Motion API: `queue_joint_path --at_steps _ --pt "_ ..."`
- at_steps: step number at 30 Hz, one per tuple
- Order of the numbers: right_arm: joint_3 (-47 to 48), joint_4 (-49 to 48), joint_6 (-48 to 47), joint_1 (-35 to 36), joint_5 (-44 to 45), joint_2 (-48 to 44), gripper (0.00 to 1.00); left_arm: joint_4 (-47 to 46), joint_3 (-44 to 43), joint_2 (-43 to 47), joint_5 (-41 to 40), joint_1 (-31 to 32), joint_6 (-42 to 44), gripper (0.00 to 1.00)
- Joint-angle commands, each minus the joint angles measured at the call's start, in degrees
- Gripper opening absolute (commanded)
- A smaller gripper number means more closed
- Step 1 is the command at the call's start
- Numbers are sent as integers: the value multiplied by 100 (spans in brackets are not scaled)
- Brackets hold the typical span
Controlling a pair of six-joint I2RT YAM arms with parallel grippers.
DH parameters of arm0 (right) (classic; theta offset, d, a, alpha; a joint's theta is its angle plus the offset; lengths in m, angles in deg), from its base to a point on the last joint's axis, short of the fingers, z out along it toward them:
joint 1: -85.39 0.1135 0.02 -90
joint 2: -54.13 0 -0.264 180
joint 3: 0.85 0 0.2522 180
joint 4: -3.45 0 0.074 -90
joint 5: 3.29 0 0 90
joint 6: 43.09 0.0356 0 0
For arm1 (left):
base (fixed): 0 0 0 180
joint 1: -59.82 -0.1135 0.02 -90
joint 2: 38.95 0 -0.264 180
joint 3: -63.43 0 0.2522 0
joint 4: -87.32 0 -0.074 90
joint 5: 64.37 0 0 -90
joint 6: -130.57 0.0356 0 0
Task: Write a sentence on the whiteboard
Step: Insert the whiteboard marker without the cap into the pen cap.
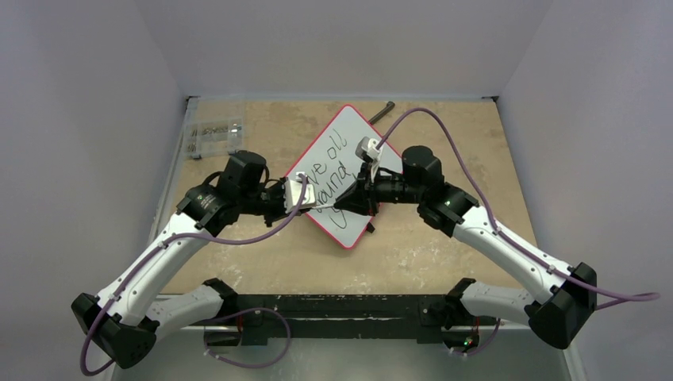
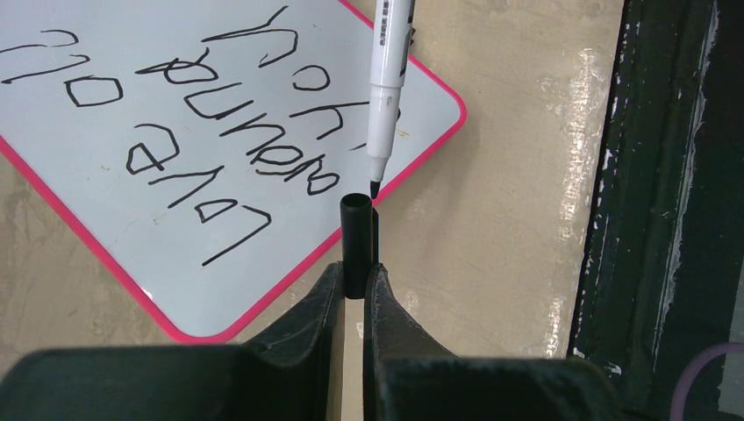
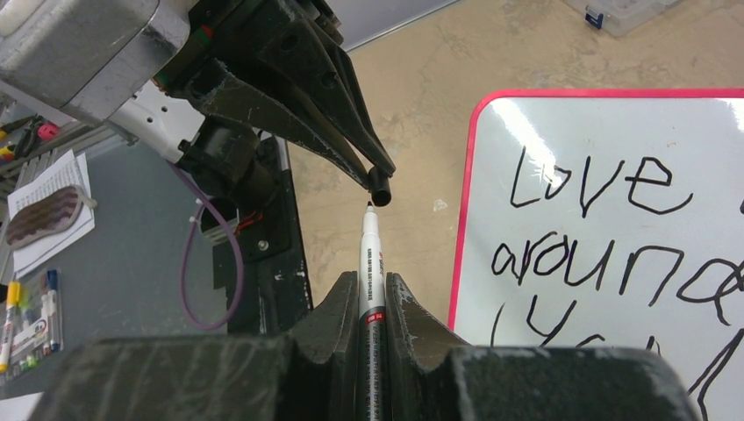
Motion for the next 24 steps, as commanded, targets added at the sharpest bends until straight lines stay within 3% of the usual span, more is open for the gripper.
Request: queue_joint_path --at_steps 1,24 --pt "301 -123 -94 58 88 56 0 -218 34 108 168 17 108 0" --pt "395 -22 -142 148 501 -26 0 -265 91 139 62 49 116 0"
